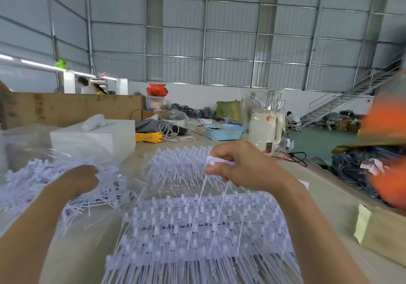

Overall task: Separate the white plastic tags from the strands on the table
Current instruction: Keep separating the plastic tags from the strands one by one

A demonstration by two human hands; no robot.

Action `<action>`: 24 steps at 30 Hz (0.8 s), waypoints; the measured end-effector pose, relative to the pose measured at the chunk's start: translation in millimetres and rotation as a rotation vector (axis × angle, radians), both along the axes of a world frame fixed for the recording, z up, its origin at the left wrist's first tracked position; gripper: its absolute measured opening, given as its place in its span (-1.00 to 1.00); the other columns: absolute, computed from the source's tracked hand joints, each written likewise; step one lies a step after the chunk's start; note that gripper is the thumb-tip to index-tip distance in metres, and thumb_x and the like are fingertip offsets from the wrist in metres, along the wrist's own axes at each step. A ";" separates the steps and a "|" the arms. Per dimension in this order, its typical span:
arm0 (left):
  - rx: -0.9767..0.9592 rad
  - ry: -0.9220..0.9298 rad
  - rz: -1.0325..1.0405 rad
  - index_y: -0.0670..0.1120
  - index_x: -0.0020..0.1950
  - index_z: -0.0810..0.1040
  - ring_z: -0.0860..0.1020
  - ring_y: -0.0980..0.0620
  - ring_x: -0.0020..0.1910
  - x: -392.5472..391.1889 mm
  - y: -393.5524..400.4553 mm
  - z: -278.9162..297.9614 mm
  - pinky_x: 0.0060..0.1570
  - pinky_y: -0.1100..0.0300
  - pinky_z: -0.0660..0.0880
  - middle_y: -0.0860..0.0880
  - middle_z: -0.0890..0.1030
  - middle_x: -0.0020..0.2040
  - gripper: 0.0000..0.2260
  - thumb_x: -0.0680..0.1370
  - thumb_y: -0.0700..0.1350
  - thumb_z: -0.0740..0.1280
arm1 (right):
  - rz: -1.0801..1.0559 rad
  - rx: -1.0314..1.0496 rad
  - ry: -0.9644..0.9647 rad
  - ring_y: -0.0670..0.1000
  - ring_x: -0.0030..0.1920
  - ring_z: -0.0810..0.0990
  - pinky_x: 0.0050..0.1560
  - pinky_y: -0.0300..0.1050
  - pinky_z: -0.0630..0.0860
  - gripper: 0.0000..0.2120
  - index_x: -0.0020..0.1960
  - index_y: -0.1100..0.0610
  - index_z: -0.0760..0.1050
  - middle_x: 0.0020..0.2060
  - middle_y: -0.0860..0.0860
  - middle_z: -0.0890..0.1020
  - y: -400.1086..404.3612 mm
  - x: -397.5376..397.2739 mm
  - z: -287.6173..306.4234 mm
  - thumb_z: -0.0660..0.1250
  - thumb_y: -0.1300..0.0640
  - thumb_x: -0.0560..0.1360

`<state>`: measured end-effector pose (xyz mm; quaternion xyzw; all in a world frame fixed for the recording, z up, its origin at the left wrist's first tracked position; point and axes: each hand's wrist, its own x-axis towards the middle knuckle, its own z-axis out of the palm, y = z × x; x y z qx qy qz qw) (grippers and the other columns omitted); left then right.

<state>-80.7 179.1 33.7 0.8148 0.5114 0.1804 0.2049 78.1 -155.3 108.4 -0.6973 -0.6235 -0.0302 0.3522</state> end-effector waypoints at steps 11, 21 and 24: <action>0.286 -0.110 0.106 -0.37 0.30 0.28 0.44 -0.35 0.20 21.5 25.9 -1.4 0.17 -0.10 0.37 -0.41 0.45 0.19 -0.65 0.52 -0.36 0.21 | -0.054 -0.092 0.033 -0.23 -0.53 0.43 -0.49 -0.42 0.30 -0.77 -0.34 0.01 0.49 -0.43 -0.09 0.49 -0.2 7.1 -2.0 0.39 0.08 0.48; 0.283 0.704 -0.080 -0.12 0.17 0.47 0.55 0.01 0.11 7.2 -31.4 44.1 0.10 0.20 0.46 -0.04 0.57 0.10 -0.70 0.48 -0.07 0.39 | -0.147 -0.194 -0.078 -0.18 -0.34 0.44 -0.32 -0.27 0.37 -0.83 0.03 0.18 0.56 -0.14 -0.02 0.53 -0.9 13.0 -5.4 0.34 0.28 0.44; 0.404 0.595 -0.163 -0.12 -0.14 0.48 0.52 0.00 -0.11 8.9 -82.8 71.3 -0.03 0.16 0.51 -0.01 0.51 -0.19 -0.80 0.49 0.00 0.38 | -0.175 -0.151 -0.060 -0.15 -0.26 0.49 -0.34 -0.32 0.36 -0.82 -0.03 0.09 0.54 -0.21 -0.15 0.51 -1.9 13.6 -5.3 0.42 0.26 0.40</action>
